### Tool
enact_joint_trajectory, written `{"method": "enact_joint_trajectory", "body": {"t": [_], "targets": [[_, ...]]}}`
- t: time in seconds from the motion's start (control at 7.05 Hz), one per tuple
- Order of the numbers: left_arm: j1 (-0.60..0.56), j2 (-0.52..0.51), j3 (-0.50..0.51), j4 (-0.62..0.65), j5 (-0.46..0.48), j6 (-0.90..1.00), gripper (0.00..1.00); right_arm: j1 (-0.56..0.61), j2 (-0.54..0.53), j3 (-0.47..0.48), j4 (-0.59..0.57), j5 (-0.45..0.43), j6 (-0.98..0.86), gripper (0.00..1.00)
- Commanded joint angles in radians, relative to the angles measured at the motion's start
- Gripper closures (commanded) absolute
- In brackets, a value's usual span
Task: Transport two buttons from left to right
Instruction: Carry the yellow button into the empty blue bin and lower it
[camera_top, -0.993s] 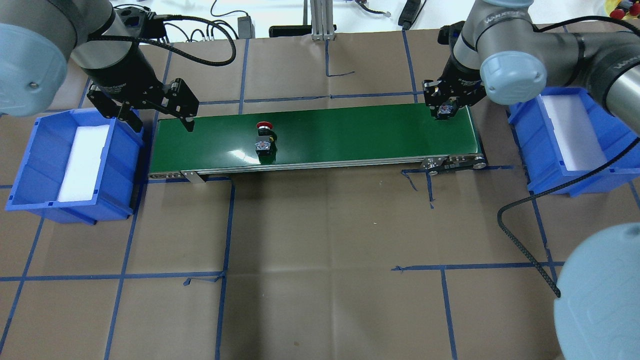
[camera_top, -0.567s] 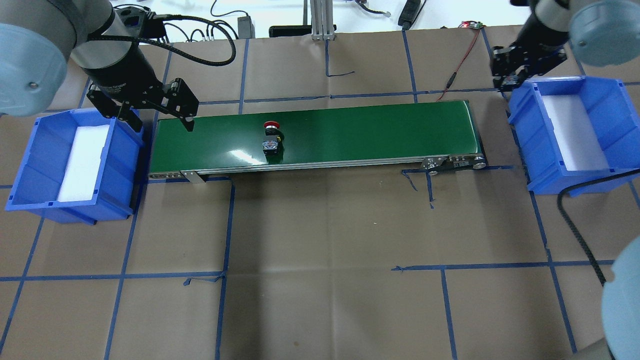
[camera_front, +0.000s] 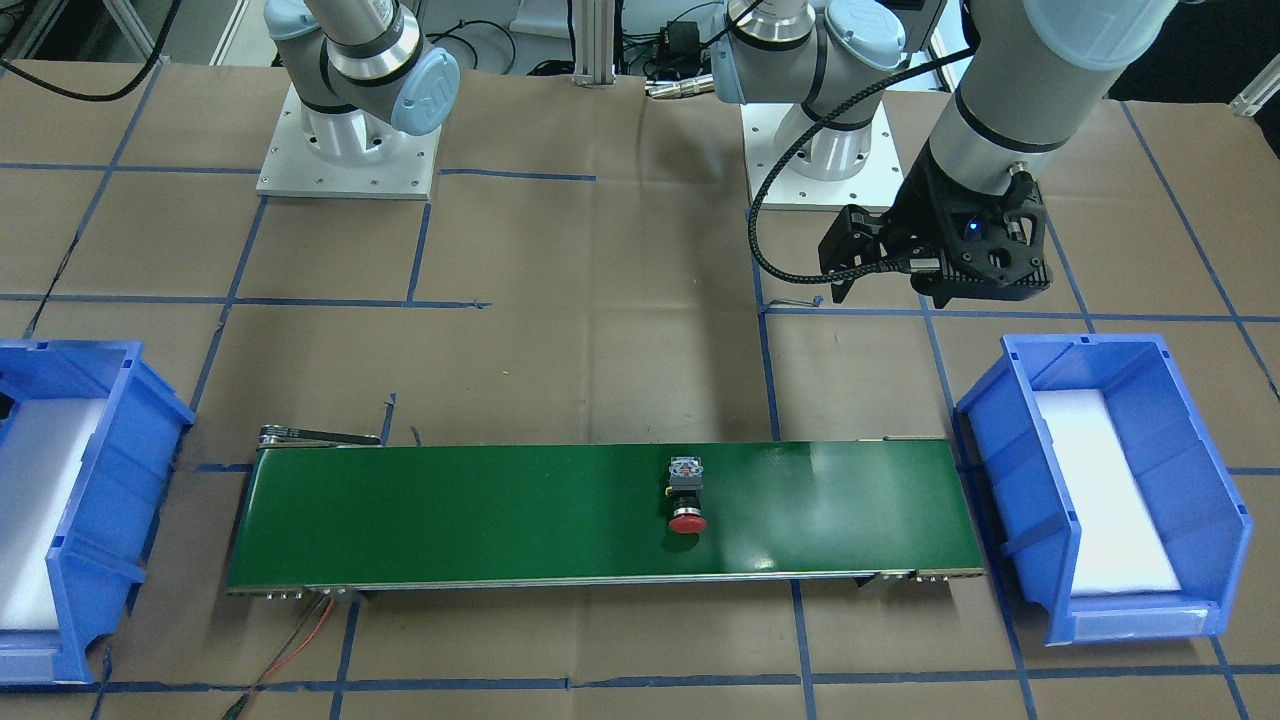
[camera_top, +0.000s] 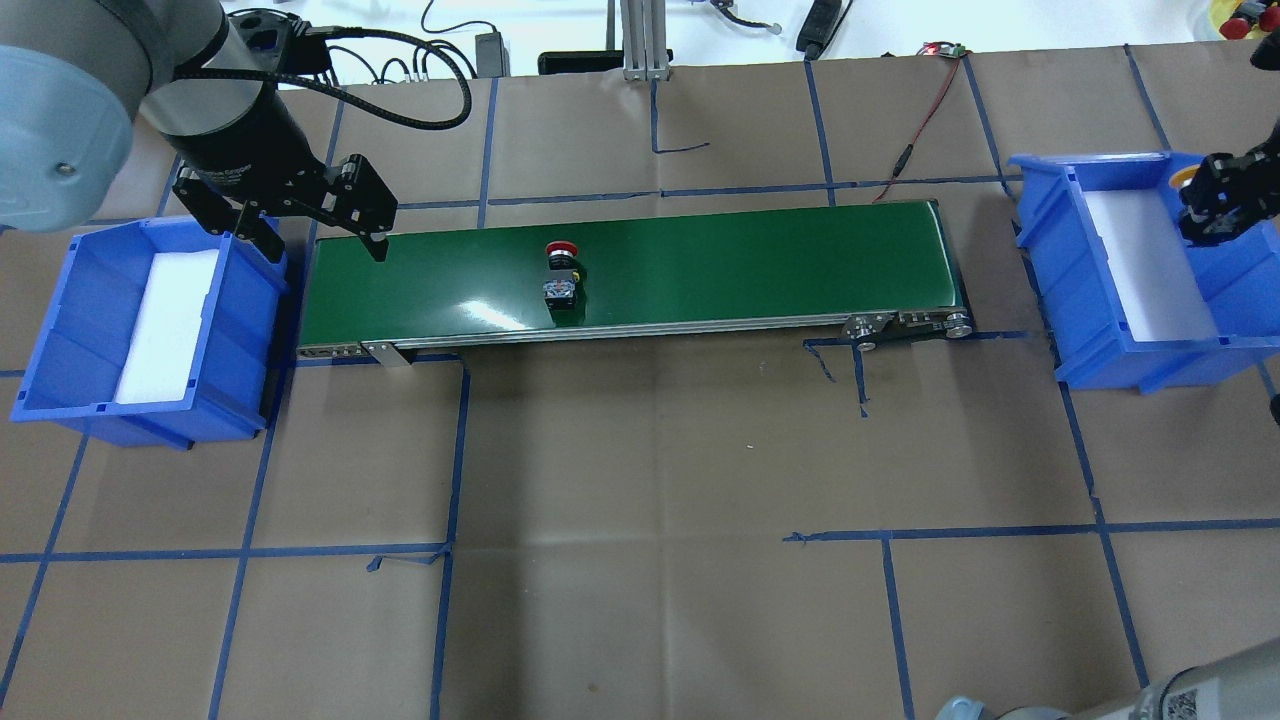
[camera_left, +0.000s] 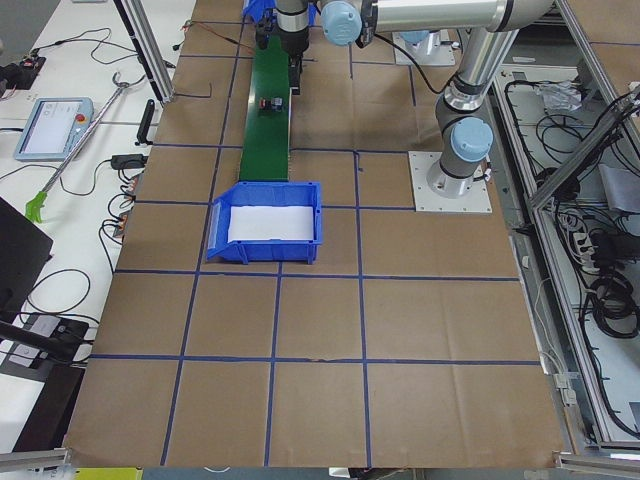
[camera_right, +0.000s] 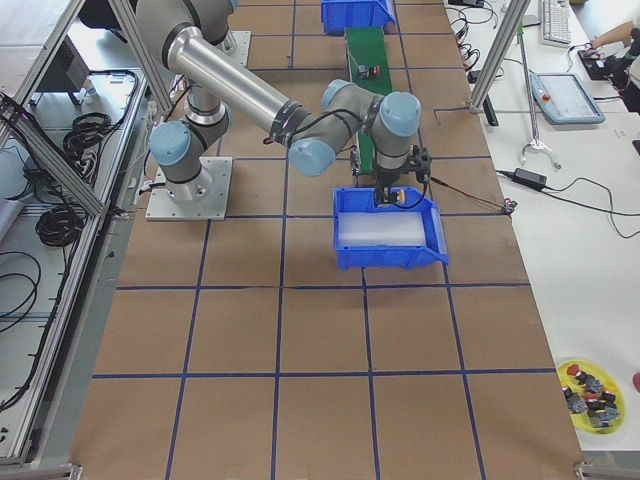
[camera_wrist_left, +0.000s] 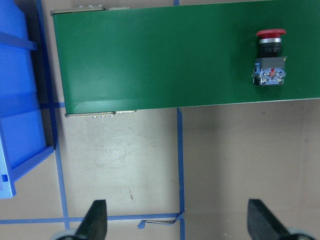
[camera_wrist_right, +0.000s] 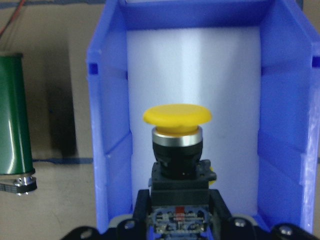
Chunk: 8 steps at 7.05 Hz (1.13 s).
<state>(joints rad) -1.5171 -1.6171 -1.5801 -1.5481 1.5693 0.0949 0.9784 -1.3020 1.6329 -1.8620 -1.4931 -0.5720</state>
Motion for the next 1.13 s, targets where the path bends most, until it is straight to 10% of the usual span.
{"method": "enact_joint_trajectory", "body": {"t": [0.0,0.99], "targets": [[0.000,-0.001,0.000,0.000,0.000,0.000,0.00,-0.021,0.004,0.142,-0.149,0.005,-0.038,0.99],[0.000,-0.001,0.002,0.000,0.000,0.000,0.00,-0.026,0.118,0.148,-0.176,-0.003,-0.046,0.85]]}}
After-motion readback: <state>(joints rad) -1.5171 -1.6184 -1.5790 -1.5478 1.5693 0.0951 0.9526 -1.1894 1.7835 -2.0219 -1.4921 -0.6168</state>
